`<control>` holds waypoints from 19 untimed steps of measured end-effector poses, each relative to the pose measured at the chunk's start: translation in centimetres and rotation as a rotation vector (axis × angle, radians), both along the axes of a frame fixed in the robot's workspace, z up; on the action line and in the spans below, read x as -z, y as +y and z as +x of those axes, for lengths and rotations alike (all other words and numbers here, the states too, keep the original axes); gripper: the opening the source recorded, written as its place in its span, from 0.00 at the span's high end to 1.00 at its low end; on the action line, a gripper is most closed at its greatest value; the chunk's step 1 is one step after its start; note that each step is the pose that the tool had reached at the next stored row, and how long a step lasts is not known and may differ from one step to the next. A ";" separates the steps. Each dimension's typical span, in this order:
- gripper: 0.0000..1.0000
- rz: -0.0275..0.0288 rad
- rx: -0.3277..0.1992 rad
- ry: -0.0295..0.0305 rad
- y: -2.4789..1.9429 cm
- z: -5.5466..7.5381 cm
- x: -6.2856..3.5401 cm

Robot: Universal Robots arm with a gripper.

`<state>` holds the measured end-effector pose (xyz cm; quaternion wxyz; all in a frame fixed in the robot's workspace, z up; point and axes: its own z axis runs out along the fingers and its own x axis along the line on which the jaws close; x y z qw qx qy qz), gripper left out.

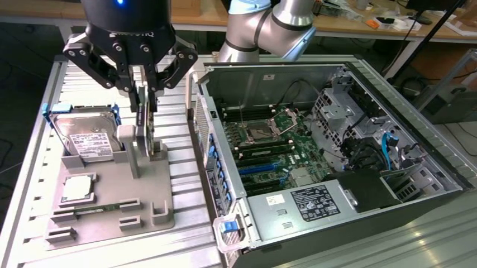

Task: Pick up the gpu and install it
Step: 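Pick up the gpu and move the gpu toward the slot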

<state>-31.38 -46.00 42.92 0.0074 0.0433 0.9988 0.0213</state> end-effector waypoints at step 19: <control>0.73 0.0000 0.000 0.0045 0.00 0.0 -0.66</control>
